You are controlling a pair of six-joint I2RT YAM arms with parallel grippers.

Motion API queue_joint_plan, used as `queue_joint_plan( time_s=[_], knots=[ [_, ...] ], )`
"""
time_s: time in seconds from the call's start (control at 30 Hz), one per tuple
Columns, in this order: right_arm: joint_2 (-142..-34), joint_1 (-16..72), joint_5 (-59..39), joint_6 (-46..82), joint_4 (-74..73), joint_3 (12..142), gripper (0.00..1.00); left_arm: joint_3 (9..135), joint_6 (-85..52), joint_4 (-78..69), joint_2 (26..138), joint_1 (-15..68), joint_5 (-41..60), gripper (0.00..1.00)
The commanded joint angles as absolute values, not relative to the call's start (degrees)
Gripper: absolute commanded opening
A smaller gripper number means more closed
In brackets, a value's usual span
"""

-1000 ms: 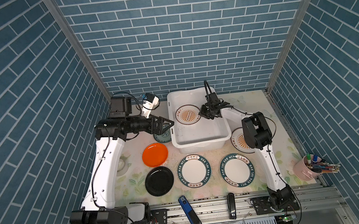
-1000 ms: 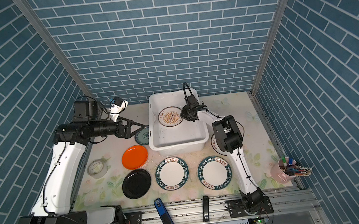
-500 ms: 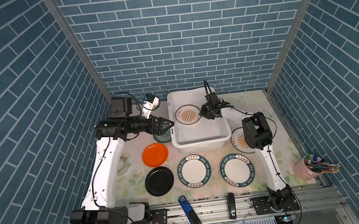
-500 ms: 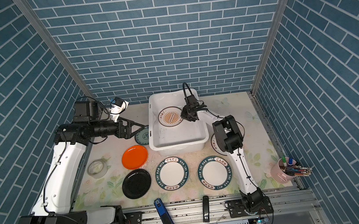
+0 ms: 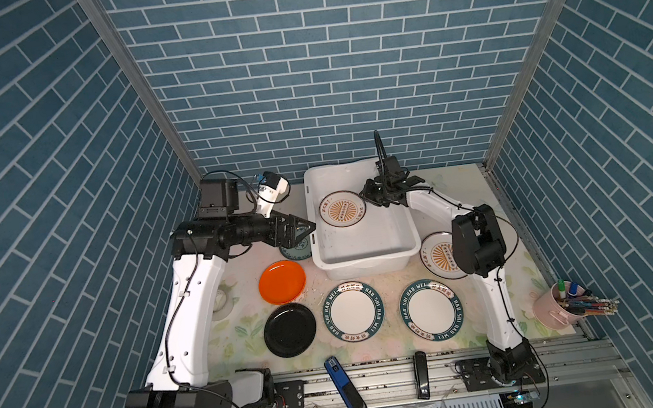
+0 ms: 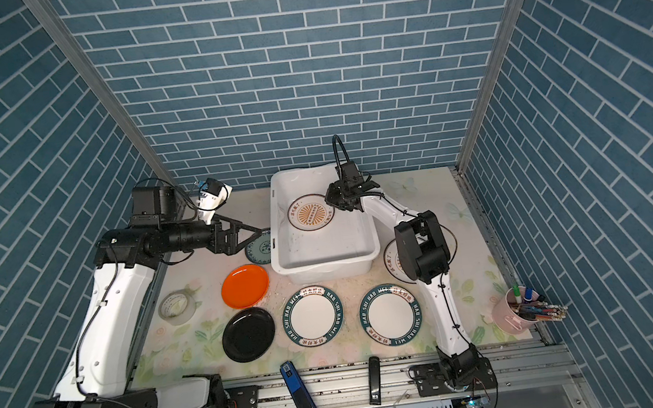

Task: Place the plates into the plastic bin on the countertop
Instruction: 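Open the right gripper and move it toward the nearer sunburst plate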

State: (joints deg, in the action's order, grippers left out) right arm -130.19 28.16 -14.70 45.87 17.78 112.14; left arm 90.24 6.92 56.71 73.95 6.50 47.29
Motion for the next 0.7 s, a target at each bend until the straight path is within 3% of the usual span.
queue_joint_plan(
  time_s=[0.0,0.17,0.47,0.57,0.67],
  knots=[
    [-123.4,29.7,-16.9,42.4,19.4,115.0,0.27,89.6,8.2,57.0,72.8,6.2,45.3,1.0],
    [-114.6,31.2,-15.6,39.3,21.7,111.2,0.28,90.6,9.9,58.1,72.3,6.1,42.1,1.0],
    [-88.8,31.2,-9.0,37.3,20.6,85.1,0.31,91.8,12.7,60.3,72.8,6.2,39.7,1.0],
    [-81.1,30.9,-5.4,37.2,22.4,76.9,0.34,91.2,13.4,60.2,72.1,6.2,39.4,1.0],
    [-74.0,29.4,0.7,40.3,23.5,67.5,0.46,92.0,15.1,62.5,72.5,6.4,41.0,1.0]
  ],
)
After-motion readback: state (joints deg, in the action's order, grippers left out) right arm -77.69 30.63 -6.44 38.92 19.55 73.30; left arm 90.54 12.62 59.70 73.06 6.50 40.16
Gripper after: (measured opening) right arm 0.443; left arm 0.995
